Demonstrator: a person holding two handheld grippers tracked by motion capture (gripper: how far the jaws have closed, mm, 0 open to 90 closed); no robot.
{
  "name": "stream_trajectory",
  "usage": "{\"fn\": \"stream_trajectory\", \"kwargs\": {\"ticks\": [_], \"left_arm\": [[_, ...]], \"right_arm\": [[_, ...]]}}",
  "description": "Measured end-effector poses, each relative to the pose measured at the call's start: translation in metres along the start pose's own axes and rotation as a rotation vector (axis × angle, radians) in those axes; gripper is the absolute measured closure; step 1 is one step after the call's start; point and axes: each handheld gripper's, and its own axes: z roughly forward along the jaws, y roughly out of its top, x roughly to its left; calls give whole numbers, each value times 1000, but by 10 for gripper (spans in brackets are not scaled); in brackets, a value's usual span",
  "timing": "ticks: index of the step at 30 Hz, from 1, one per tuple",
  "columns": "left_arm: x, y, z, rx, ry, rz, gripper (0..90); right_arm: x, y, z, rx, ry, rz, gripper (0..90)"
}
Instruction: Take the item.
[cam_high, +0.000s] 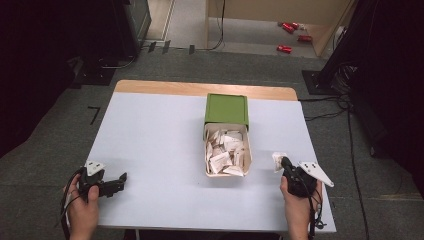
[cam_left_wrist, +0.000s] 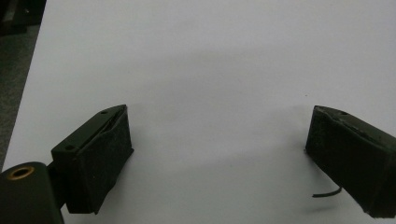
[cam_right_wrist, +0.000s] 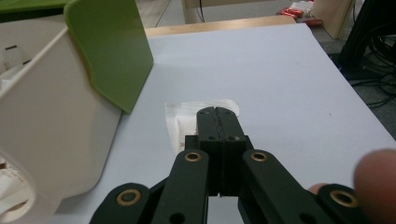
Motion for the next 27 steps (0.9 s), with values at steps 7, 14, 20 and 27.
{"fn": "stream_trajectory", "kwargs": {"ticks": [7,14,20,27], "left_arm": [[0,0,0,0,0,0,74],[0,0,0,0,0,0,74],[0,0,0,0,0,0,74],[0,0,0,1,0,0,74]], "right_arm": [[-8,-7,3,14,13,32,900],[-14,-14,9,40,1,35,900],[-16,-19,15,65,-7,32,900],[-18,-24,23,92,-16,32,900]]}}
